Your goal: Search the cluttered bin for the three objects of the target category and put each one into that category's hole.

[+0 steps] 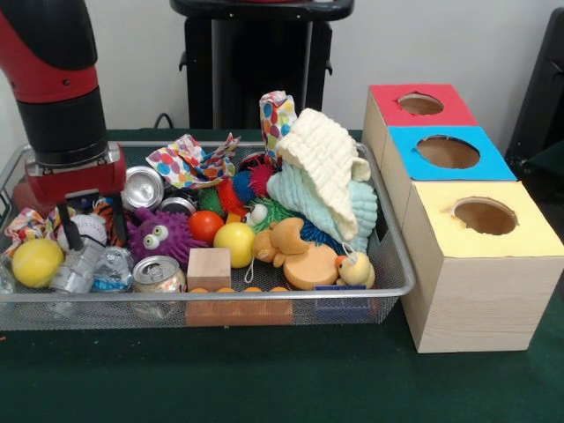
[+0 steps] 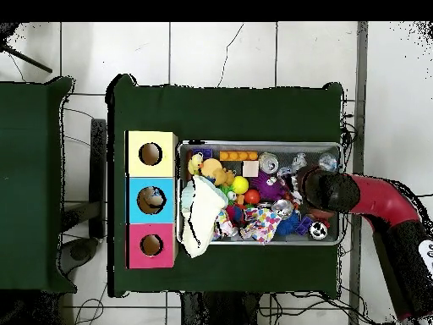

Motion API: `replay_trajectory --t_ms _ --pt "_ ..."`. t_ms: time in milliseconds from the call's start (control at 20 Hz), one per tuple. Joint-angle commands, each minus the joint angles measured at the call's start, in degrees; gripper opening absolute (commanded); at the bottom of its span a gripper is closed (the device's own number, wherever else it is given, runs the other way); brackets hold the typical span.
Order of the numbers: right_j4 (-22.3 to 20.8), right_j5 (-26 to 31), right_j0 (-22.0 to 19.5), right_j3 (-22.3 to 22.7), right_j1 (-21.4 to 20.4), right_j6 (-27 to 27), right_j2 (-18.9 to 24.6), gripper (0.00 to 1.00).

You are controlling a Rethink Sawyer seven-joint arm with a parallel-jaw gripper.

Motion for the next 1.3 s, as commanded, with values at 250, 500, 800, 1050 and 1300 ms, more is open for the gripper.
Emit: replay_trajectory --t_ms 250,500,800,1050,1300 --pt "-3.5 3.0 -1.6 1.3 2.1 -13.8 1.8 1.0" --pt "-4.0 0.5 -1.9 1.5 3.4 -12.3 1.9 1.0" --pt "-3.3 3.8 -0.4 1.0 2.5 -11.1 0.5 1.0" --pt "-2.9 4.7 1.4 2.5 -0.7 -7.6 -0.8 1.0" --pt "-2.1 4.0 2.7 2.6 -0.9 -5.5 -0.7 1.0"
